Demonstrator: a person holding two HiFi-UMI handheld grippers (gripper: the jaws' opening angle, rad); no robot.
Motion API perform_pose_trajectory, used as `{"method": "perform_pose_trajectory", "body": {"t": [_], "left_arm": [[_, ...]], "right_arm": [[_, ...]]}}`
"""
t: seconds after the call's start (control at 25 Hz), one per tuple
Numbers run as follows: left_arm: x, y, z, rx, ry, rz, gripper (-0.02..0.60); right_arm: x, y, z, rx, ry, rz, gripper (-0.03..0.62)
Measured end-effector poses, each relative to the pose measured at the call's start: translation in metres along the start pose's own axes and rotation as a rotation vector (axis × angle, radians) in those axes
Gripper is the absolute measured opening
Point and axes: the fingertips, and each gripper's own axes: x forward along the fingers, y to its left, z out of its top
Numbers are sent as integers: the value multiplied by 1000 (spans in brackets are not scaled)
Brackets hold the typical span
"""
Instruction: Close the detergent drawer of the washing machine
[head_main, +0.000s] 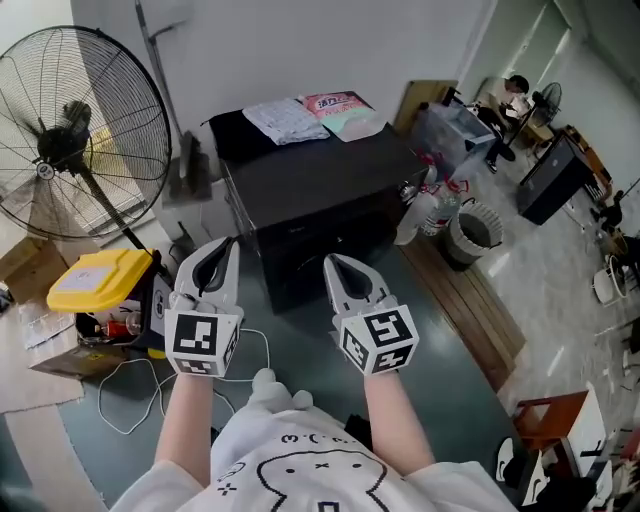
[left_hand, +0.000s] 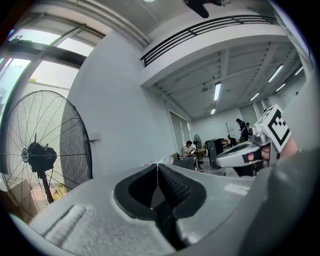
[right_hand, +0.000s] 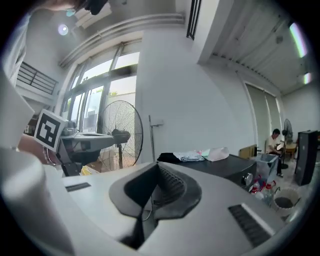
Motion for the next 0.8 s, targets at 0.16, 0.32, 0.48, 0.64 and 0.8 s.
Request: {"method": "perform_pose_trajectory", "body": {"t": [0.16,0.32,0.48,0.64,0.8], "left_arm": [[-7,1,14,12,-28,3,18],[-10,0,27,18,-61,-9,18],[-8,3,39,23,-99,-36,18],[-6,4,54,21,-133,-53,18],[-4,3,68,28,-166,-69,18]], "right_arm": [[-20,5,31,-114,-60,-40,-2],[-38,6,61,-196,-124,-84,-2],[-45,2,82,-232,-162,-124,-2],[-50,1,97,-214,-189,-131,-1],[-55,3,109,-239,-202,-145,-1]]}}
